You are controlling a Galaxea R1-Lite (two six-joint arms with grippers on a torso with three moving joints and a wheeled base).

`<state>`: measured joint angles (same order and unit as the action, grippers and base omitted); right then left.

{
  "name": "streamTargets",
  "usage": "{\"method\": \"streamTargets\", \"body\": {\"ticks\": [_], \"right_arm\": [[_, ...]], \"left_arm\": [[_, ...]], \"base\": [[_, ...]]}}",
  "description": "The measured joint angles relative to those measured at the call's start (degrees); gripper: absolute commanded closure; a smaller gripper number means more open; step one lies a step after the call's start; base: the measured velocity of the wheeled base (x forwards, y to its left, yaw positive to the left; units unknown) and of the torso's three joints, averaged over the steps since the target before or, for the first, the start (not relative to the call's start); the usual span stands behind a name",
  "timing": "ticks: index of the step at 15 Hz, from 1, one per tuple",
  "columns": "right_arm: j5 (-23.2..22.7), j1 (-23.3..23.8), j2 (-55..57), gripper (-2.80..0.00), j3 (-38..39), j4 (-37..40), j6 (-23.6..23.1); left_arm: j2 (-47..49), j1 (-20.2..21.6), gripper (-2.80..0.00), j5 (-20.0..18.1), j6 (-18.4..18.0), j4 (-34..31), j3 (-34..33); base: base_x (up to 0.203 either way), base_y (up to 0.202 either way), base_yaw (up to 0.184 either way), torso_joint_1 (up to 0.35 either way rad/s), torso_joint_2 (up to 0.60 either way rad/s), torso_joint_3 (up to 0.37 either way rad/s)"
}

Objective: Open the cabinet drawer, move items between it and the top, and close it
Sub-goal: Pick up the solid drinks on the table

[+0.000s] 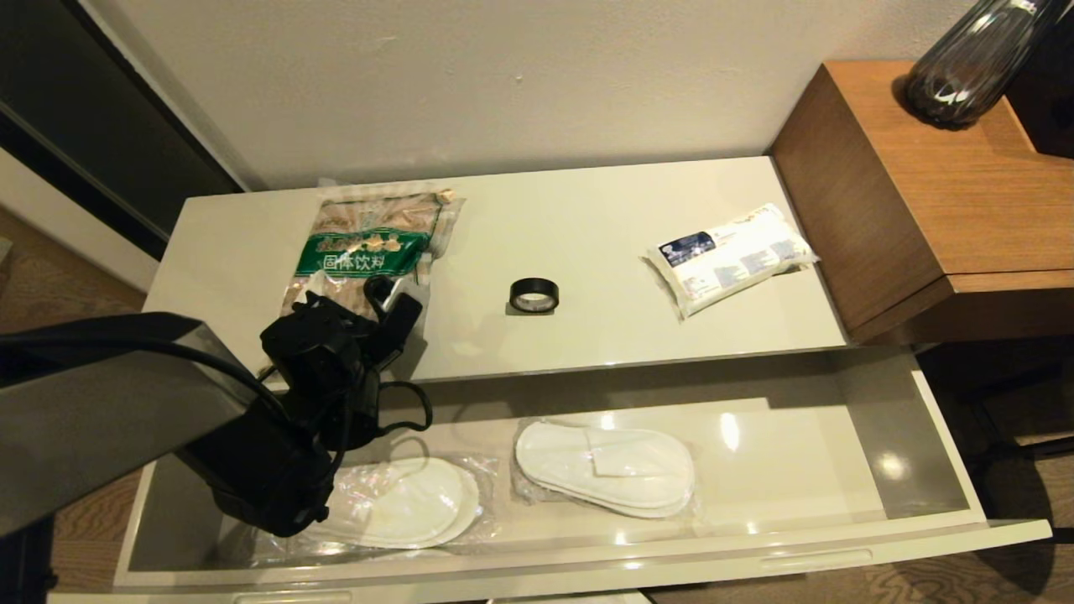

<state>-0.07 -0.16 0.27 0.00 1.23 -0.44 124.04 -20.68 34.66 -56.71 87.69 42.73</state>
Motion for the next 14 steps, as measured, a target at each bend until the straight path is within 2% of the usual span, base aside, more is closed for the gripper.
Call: {"method": "streamTargets", "body": {"ticks": [4,5,7,14], "right_arm": [[-0.01,0.00,0.00,0.00,0.00,-0.01,0.02],[0.02,0.00,0.00,0.00,0.00,0.00,0.04],[0.00,0.00,0.00,0.00,0.00,0.00,0.03],[0.01,0.00,0.00,0.00,0.00,-0.01,0.01]], "left_arm": [[-0.20,0.42,-2.80,-0.72,0.05,-0.12,-1.23],[-0.23,0.74,0.00,-2.04,0.07,-0.12,-1.88],[-0.26,1.09,0.00,-5.04,-0.06,-0.50,-2.90],[-0.83,1.28,0.00,-5.58,-0.10,-1.19,-2.11]], "base": [[0.000,0.000,0.000,0.000,0.00,0.000],[0.000,0.000,0.000,0.000,0.00,0.000],[0.000,0.000,0.000,0.000,0.00,0.000],[0.000,0.000,0.000,0.000,0.00,0.000]]}}
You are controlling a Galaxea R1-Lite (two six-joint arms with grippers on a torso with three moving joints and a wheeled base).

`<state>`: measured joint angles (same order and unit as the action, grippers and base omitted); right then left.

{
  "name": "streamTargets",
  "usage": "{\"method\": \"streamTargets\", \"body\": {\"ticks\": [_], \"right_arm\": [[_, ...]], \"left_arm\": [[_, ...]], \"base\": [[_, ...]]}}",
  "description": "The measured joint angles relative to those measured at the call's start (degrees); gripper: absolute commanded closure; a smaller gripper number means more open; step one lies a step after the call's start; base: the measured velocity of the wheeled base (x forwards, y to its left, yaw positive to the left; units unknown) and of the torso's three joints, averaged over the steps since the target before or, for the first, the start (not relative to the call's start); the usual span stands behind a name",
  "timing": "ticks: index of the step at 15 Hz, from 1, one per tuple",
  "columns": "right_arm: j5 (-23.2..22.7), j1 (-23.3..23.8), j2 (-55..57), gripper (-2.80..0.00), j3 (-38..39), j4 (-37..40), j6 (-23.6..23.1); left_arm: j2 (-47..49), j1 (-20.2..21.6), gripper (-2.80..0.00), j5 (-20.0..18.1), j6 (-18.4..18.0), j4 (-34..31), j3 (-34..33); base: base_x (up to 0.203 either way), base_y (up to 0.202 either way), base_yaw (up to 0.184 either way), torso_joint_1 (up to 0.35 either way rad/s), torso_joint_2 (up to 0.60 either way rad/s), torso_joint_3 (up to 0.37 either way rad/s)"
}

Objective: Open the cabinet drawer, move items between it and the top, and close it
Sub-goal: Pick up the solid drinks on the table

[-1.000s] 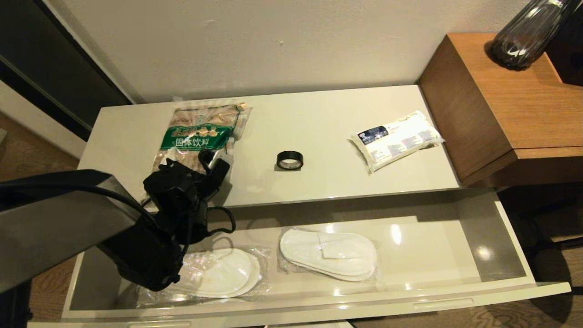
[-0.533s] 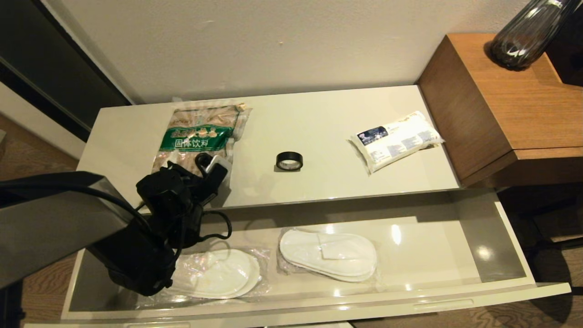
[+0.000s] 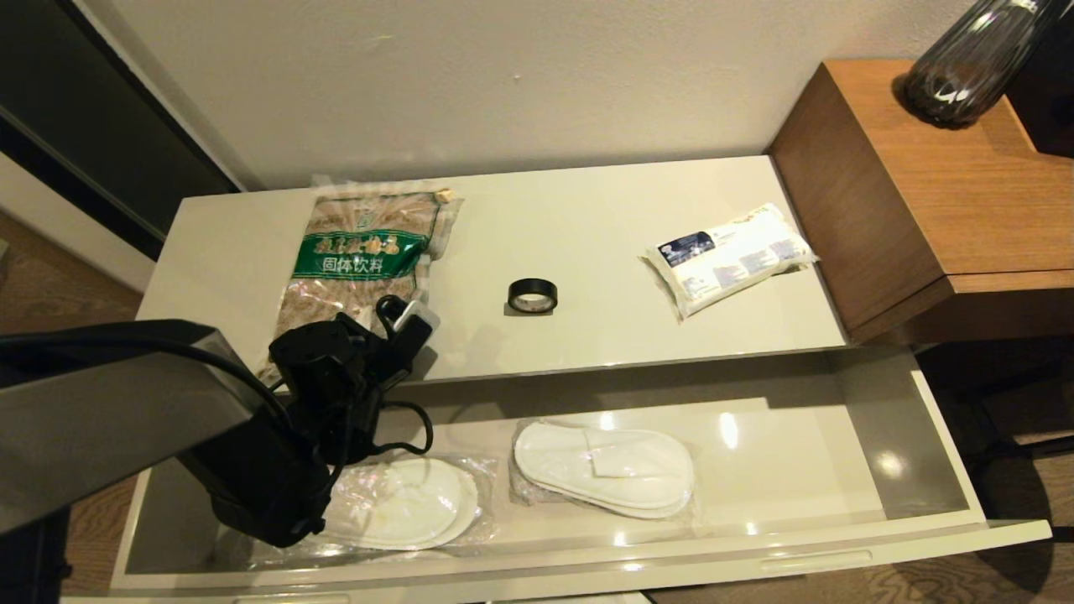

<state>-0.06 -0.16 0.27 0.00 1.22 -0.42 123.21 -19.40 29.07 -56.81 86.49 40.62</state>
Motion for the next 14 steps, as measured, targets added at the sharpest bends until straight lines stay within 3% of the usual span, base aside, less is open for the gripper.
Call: {"method": "streamTargets", "body": {"ticks": [4,14], "right_arm": [[-0.04,0.00,0.00,0.00,0.00,-0.01,0.01],[-0.01,0.00,0.00,0.00,0.00,0.01,0.02]], "left_arm": [[-3.38,-0.34,0.00,1.78,-0.18,-0.06,0.32],[-25.15,-10.93,0.00,20.85,2.27,0.57,-14.53]], "base": [[0.000,0.000,0.000,0.000,0.00,0.000],[0.000,0.000,0.000,0.000,0.00,0.000]]}}
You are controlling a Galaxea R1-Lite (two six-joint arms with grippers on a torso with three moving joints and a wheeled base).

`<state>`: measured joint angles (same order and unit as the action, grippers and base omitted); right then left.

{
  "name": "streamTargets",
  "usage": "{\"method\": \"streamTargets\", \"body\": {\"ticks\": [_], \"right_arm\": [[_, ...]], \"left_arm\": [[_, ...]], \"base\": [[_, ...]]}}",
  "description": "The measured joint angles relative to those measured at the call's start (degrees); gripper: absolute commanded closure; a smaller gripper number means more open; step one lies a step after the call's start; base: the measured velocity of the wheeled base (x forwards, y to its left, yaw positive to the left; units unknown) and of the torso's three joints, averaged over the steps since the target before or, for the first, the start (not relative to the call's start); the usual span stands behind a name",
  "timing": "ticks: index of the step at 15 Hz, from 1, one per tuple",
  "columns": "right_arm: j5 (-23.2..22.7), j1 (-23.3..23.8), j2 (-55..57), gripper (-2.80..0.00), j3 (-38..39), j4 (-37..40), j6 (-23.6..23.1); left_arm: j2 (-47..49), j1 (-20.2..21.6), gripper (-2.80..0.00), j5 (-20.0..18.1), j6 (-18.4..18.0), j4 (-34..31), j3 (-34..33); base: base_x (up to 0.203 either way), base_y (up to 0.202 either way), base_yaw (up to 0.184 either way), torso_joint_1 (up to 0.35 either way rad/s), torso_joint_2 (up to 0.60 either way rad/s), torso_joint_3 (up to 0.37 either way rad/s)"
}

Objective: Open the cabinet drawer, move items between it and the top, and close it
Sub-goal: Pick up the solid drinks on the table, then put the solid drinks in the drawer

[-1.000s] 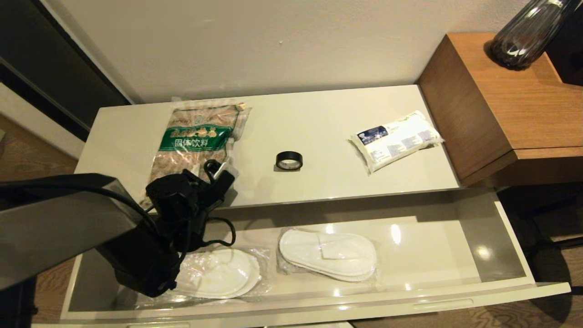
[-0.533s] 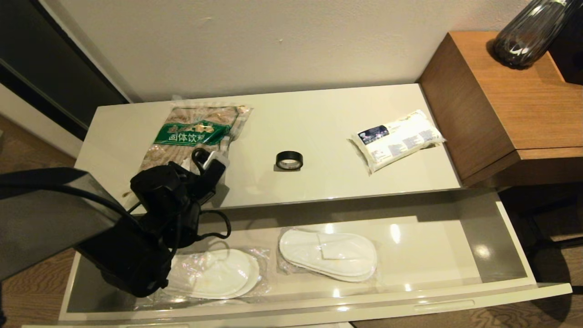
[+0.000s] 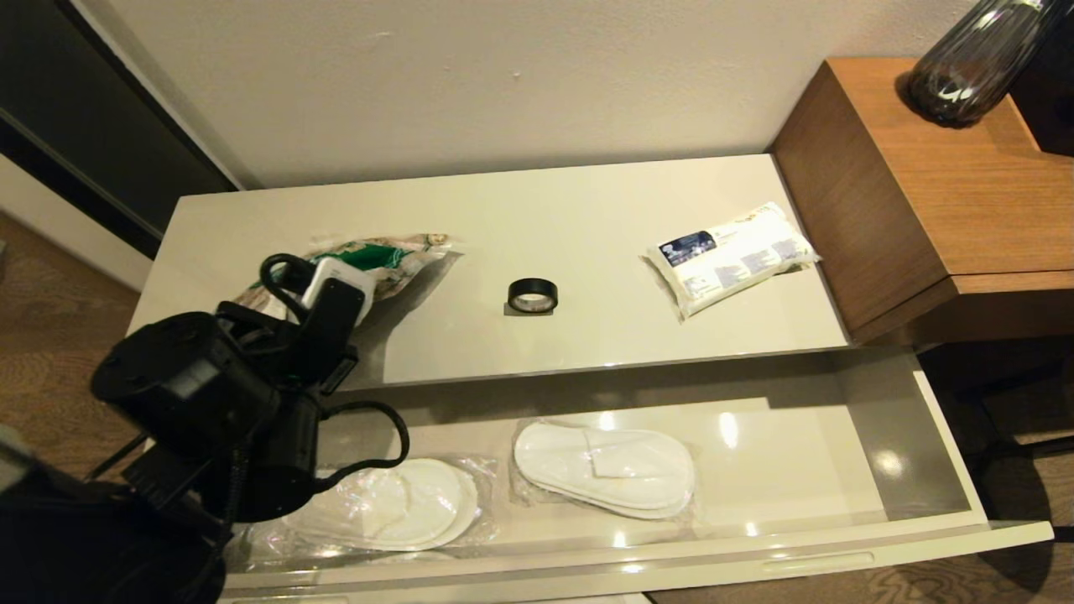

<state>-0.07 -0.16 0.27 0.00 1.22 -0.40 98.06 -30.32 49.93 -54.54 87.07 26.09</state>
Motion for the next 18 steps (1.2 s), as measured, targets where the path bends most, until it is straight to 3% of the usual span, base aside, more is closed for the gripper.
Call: {"method": "streamTargets", "body": {"ticks": [5,10,13,15,18], "right_arm": [[0.00,0.00,0.00,0.00,0.00,-0.02,-0.01],[0.00,0.00,0.00,0.00,0.00,-0.03,-0.01],[-0.02,0.00,0.00,0.00,0.00,0.01,-0.01],[0.00,0.00,0.00,0.00,0.00,0.01,-0.01],[0.00,0.00,0.00,0.00,0.00,-0.02,-0.01]], "left_arm": [[-13.78,-1.41,0.00,6.26,0.07,-1.06,-6.69],[-27.43,1.26,0.00,7.67,0.02,-6.23,-9.85],[-34.78,1.52,0.00,8.44,0.39,-14.86,-10.16],[-38.58,-0.28,0.00,8.23,1.99,-24.18,-9.95],[-42.33,-3.38,0.00,3.04,3.15,-37.78,-9.54]], "base": [[0.000,0.000,0.000,0.000,0.00,0.000],[0.000,0.000,0.000,0.000,0.00,0.000],[0.000,0.000,0.000,0.000,0.00,0.000],[0.000,0.000,0.000,0.000,0.00,0.000],[0.000,0.000,0.000,0.000,0.00,0.000]]}}
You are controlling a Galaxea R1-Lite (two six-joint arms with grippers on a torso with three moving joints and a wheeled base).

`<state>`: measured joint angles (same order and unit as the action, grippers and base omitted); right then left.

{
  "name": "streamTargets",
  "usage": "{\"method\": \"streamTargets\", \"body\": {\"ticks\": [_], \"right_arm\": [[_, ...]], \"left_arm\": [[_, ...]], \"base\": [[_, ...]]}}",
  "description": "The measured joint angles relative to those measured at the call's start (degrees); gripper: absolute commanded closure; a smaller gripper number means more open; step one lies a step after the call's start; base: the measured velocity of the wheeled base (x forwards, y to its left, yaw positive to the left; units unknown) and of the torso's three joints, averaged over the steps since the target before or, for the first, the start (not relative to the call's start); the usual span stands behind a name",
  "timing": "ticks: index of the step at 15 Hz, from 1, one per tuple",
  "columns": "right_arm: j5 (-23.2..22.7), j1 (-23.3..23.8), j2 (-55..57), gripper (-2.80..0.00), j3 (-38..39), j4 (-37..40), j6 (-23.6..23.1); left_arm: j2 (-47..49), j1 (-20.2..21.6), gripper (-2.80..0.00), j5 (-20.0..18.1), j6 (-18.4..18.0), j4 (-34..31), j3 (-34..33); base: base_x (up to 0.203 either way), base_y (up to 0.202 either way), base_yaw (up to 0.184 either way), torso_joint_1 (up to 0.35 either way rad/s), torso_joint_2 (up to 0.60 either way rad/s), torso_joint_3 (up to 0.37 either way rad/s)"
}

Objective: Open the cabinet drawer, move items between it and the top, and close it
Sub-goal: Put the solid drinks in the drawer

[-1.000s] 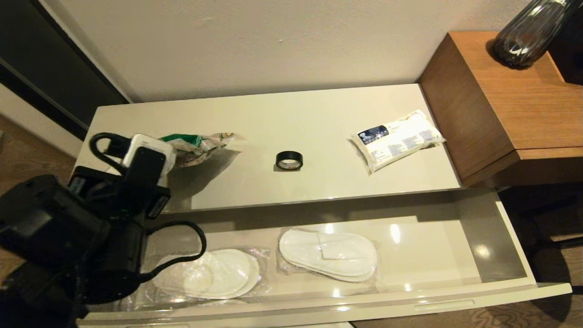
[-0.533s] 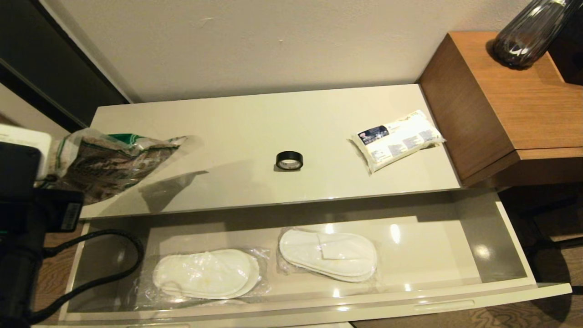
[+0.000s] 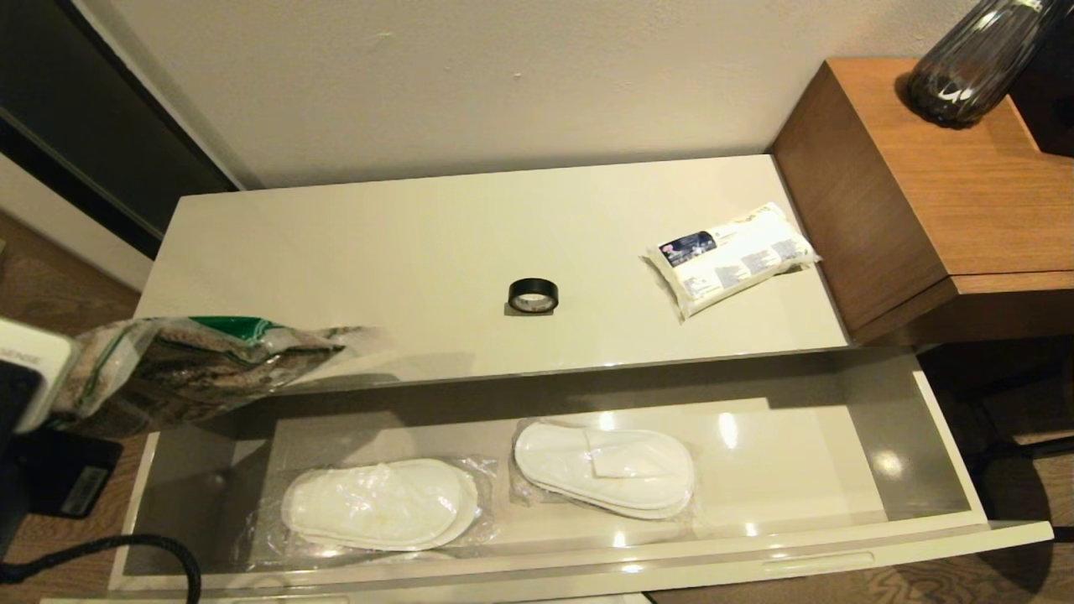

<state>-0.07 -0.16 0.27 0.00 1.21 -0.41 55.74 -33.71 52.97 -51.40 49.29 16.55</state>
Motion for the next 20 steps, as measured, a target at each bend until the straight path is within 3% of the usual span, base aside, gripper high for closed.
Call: {"method": "streamTargets", "body": {"ticks": [4,6,10,12,15,20], "right_arm": [[0.00,0.00,0.00,0.00,0.00,0.02,0.00],[0.00,0.00,0.00,0.00,0.00,0.00,0.00],[0.00,0.00,0.00,0.00,0.00,0.00,0.00],[0.00,0.00,0.00,0.00,0.00,0.02,-0.02],[0.00,0.00,0.00,0.00,0.00,0.02,0.00],[0.02,0.00,0.00,0.00,0.00,0.02,0.00]], "left_arm": [[-4.51,-1.10,0.00,-8.53,0.76,-16.97,3.32],[-7.66,-1.16,0.00,-12.00,1.84,-30.06,7.16],[-15.87,-1.16,0.00,-15.60,2.28,-52.18,11.83],[-19.72,-0.90,0.00,-17.64,2.56,-60.76,10.11],[-21.10,-0.63,0.00,-19.34,4.66,-61.12,2.70],[-8.80,-0.44,0.00,-20.19,9.75,-43.09,-5.89]], "base": [[0.000,0.000,0.000,0.000,0.00,0.000],[0.000,0.000,0.000,0.000,0.00,0.000],[0.000,0.000,0.000,0.000,0.00,0.000],[0.000,0.000,0.000,0.000,0.00,0.000],[0.000,0.000,0.000,0.000,0.00,0.000],[0.000,0.000,0.000,0.000,0.00,0.000]]}}
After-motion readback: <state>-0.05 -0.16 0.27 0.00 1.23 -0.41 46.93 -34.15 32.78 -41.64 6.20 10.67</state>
